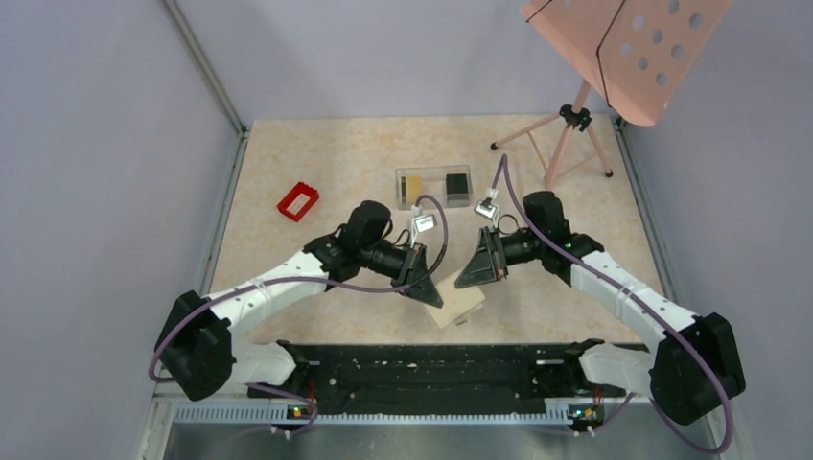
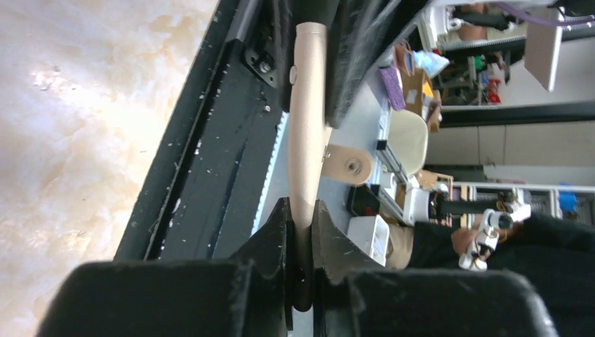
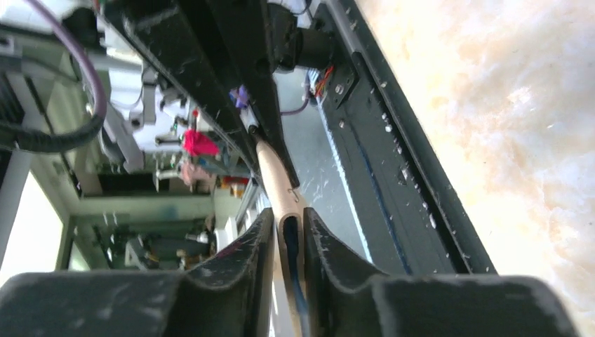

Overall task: Put the credit cards into the card holder
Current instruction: Open the card holder.

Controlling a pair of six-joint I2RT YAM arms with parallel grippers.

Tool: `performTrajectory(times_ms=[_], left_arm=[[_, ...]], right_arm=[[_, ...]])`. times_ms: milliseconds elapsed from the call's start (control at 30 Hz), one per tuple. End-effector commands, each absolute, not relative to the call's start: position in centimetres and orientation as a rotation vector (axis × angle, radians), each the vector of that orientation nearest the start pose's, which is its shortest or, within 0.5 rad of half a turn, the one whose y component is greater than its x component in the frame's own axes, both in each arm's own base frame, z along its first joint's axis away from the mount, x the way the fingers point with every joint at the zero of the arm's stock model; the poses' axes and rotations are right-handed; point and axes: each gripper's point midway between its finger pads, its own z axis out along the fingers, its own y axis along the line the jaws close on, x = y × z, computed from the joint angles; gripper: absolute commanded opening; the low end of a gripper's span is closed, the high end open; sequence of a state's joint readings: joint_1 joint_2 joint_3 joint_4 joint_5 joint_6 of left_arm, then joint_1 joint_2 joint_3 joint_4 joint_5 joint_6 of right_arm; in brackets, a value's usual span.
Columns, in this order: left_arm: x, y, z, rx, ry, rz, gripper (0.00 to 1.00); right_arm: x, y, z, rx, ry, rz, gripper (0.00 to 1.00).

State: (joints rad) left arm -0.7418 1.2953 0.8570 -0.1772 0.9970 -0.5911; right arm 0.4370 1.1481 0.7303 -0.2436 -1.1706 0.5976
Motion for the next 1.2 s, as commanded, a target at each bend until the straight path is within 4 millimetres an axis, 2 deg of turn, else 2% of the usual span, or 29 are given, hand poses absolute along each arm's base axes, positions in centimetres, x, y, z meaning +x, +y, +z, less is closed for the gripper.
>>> performTrajectory(times_ms=[0, 67, 100, 167, 233, 400, 500, 667, 833, 1167], left_arm=[[12.2, -31.7, 21.9, 0.749, 2.218, -1.677, 0.0], [13.3, -31.4, 22.4, 0.657, 2.185, -1.604, 0.0], [13.8, -31.1, 22.7, 0.613, 2.166, -1.562, 0.0], [15.0, -30.5, 23.2, 0.523, 2.145, -1.482, 0.0], [15.9, -29.9, 23.3, 0.442, 2.14, -1.414, 0.0], [16.8, -29.1, 23.1, 0.37, 2.144, -1.338, 0.0], [17.0, -28.7, 22.8, 0.346, 2.163, -1.303, 0.0], [17.5, -27.9, 22.5, 0.28, 2.162, -1.254, 0.0], [17.6, -27.5, 22.3, 0.235, 2.158, -1.245, 0.0], [17.2, -27.5, 22.8, 0.243, 2.141, -1.268, 0.0]], right_arm=[[16.8, 26.2, 21.4, -0.429, 2.257, 1.747, 0.32], [17.1, 26.3, 21.3, -0.362, 2.233, 1.758, 0.5], [17.2, 26.3, 21.2, -0.333, 2.227, 1.765, 0.56], [16.9, 26.5, 20.8, -0.278, 2.233, 1.783, 0.64], [16.3, 27.1, 20.5, -0.266, 2.246, 1.802, 0.66], [15.3, 28.3, 19.8, -0.278, 2.295, 1.825, 0.63], [15.2, 28.4, 19.8, -0.279, 2.304, 1.831, 0.5], [14.8, 28.4, 20.3, -0.278, 2.289, 1.877, 0.35], [14.8, 28.4, 20.3, -0.271, 2.284, 1.889, 0.31], [16.3, 28.4, 17.6, -0.206, 2.419, 1.727, 0.34]])
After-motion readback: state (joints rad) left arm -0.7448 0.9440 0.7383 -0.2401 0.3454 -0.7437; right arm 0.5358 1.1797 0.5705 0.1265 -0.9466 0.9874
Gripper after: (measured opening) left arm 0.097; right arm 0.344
